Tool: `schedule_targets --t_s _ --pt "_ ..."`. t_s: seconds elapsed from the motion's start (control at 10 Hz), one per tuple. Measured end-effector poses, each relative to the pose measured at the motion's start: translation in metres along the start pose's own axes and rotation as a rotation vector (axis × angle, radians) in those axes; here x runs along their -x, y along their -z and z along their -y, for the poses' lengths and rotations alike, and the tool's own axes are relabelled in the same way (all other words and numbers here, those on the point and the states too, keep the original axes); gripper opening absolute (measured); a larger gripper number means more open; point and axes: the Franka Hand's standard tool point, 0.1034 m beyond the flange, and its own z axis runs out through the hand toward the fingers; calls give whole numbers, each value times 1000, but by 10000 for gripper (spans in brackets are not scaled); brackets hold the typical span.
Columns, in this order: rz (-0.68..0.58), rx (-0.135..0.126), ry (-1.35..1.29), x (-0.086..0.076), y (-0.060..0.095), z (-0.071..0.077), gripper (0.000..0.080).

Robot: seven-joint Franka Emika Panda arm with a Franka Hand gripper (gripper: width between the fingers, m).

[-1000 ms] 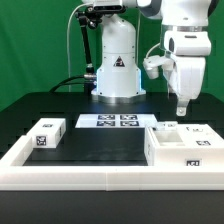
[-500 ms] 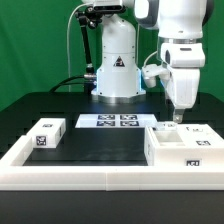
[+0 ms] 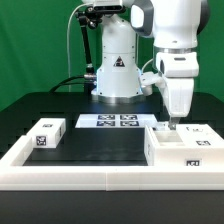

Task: Assemble cabinet

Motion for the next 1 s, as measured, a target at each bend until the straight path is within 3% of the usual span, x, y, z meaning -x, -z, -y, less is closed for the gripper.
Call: schedule_targets --t_s 0.4,0.5,0.6,0.7,0.8,0.9,1.0 --pt "-3 -15 -3 -2 -8 3 777" --pt "-4 -17 -4 -2 -9 3 618" --pt "-4 -18 -4 -3 -9 3 618" --pt "-4 -17 -4 -3 -9 2 441" --pt "-4 -19 -4 -3 -10 3 441" --pt "-4 -22 -4 -3 -11 3 228" --pt "-5 -25 -4 -3 -12 4 94"
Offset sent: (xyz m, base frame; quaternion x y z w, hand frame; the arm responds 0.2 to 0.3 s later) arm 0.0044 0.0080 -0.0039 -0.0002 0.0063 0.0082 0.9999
